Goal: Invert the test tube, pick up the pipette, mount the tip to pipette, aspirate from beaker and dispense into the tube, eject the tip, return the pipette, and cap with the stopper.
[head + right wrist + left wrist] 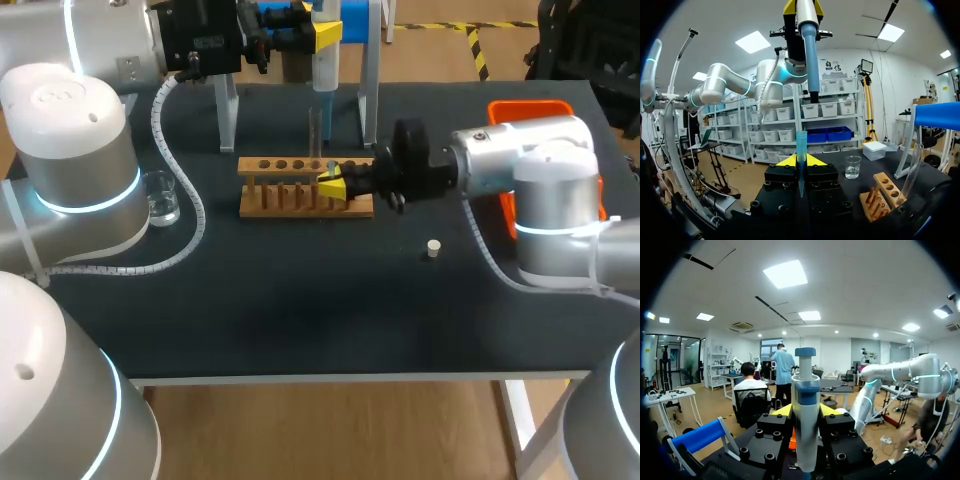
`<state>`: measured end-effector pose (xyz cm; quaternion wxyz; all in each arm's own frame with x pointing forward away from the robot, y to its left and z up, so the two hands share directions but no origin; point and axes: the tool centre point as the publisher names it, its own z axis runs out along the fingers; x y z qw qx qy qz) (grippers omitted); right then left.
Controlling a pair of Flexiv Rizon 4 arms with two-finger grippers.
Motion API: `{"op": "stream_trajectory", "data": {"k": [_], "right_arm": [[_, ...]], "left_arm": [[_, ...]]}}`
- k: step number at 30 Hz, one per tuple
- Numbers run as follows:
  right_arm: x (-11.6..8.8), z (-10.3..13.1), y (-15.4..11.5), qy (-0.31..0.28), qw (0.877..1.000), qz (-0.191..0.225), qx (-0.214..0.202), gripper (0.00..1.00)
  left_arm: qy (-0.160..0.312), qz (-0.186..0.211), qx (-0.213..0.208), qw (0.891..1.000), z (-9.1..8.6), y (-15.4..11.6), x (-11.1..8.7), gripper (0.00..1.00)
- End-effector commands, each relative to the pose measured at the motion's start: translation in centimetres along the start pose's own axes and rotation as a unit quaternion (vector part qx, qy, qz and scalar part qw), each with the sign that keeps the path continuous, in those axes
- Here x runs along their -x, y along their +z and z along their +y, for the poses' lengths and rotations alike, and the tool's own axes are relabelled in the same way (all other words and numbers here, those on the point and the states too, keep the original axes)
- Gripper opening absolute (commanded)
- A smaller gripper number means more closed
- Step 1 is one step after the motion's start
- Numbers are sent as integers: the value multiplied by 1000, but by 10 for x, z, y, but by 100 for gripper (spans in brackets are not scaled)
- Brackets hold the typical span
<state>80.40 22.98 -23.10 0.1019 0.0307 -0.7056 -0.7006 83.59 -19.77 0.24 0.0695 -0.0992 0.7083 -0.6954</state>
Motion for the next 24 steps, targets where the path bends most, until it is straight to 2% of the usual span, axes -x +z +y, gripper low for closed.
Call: {"op": "stream_trajectory", "data": {"k": [1,24], "right_arm": [[0,2,4,-1,1000,-1,-1,0],[12,13,5,-9,1000,-10,1,0]], "left_arm": [[0,0,0,1000,0,-1,0,0],[0,0,0,1000,0,-1,0,0]]}}
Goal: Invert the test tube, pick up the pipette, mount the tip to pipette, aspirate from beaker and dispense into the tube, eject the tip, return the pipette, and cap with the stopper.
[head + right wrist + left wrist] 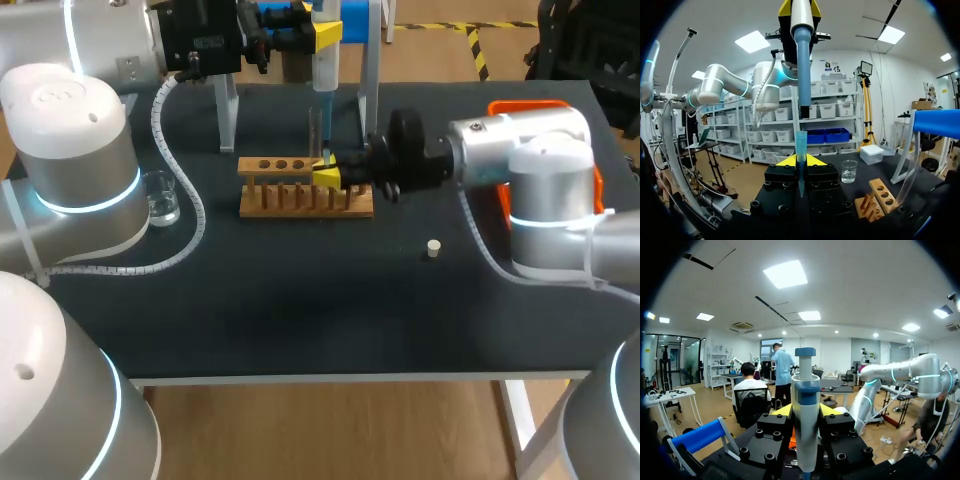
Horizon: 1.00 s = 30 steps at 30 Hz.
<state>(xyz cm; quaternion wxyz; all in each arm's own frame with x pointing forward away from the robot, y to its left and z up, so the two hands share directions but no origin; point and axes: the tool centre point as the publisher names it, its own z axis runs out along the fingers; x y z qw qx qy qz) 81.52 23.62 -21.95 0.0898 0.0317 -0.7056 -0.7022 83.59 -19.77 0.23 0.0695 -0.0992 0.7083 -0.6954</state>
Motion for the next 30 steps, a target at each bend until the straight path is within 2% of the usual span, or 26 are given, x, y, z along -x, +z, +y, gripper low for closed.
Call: {"op": "stream_trajectory", "data": {"k": [1,30], "right_arm": [[2,1,1,0,1000,-2,0,0],[10,4,2,-2,1000,-7,1,0]], "left_arm": [[0,0,0,1000,0,-1,0,0],[0,0,0,1000,0,-1,0,0]]}}
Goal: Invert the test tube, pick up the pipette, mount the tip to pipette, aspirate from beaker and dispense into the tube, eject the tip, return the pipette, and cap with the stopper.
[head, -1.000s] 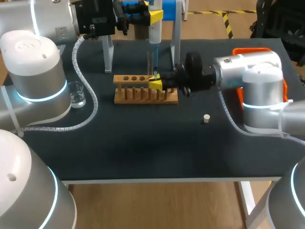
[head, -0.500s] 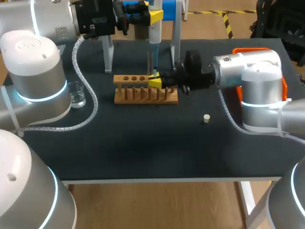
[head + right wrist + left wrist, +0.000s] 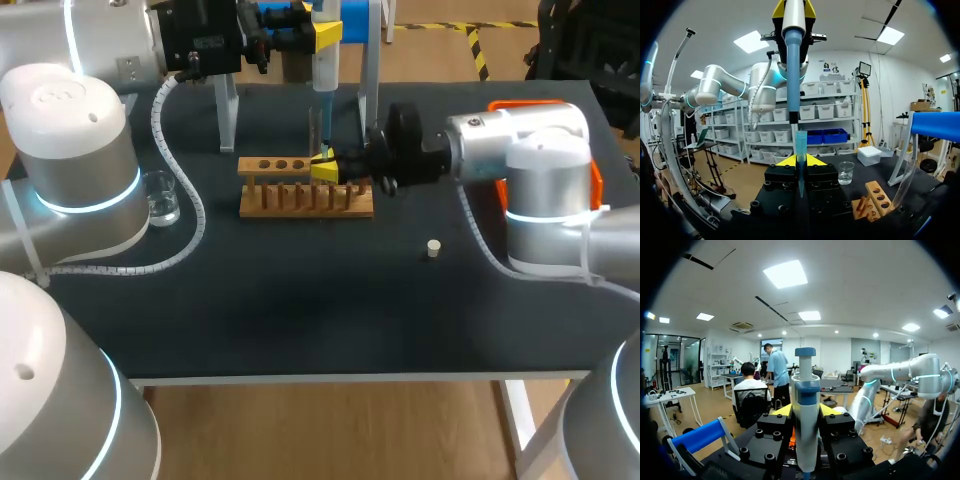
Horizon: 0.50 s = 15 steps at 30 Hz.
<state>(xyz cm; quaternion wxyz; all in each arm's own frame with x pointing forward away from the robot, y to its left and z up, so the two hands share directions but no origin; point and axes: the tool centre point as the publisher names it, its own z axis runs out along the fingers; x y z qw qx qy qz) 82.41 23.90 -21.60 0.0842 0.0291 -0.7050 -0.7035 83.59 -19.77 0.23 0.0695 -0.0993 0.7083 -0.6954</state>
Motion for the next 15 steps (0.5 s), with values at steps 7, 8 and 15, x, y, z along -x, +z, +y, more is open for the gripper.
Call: {"op": "stream_trajectory", "data": {"k": [7,8,15], "right_arm": [[2,2,1,-1,1000,0,0,0],[2,2,1,-2,1000,0,0,0],[2,4,1,-4,1000,0,1,0]], "left_arm": [[0,0,0,1000,0,-1,0,0],[0,0,0,1000,0,-1,0,0],[0,0,0,1000,0,-1,0,0]]}}
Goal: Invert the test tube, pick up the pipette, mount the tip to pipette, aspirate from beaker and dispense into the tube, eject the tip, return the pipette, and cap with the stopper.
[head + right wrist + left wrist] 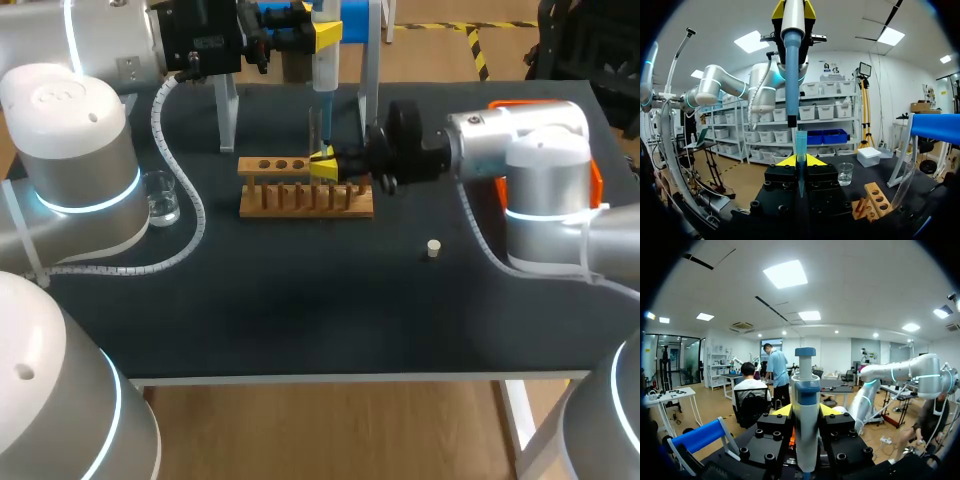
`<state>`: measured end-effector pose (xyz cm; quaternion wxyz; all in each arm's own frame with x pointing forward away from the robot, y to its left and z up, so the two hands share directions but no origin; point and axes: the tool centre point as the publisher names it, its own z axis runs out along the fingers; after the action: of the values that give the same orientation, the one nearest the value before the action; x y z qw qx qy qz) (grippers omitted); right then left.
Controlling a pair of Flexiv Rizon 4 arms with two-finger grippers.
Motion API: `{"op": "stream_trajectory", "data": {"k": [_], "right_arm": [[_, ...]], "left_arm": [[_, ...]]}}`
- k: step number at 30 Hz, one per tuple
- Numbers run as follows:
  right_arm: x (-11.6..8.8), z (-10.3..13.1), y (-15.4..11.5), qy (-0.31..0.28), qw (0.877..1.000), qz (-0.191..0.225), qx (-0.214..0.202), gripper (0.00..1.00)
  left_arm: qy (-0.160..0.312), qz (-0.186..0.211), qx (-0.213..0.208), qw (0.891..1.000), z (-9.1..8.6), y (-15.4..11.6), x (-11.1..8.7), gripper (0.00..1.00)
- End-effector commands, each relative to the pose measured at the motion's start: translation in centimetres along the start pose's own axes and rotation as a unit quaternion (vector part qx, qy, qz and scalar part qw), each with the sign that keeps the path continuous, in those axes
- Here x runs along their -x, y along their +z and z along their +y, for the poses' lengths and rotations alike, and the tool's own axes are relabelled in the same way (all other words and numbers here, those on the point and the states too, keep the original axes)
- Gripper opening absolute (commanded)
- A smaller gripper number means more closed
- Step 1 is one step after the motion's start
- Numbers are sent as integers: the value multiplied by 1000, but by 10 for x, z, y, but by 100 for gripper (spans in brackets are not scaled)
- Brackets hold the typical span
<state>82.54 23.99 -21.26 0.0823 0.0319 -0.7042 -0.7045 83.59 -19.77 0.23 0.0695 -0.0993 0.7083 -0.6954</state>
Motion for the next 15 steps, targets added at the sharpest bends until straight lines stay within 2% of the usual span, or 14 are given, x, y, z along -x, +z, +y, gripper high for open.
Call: {"op": "stream_trajectory", "data": {"k": [1,15], "right_arm": [[0,1,0,-1,1000,0,0,0],[-2,4,-1,-7,1000,0,1,0]], "left_arm": [[0,0,0,1000,0,-1,0,0],[0,0,0,1000,0,-1,0,0]]}}
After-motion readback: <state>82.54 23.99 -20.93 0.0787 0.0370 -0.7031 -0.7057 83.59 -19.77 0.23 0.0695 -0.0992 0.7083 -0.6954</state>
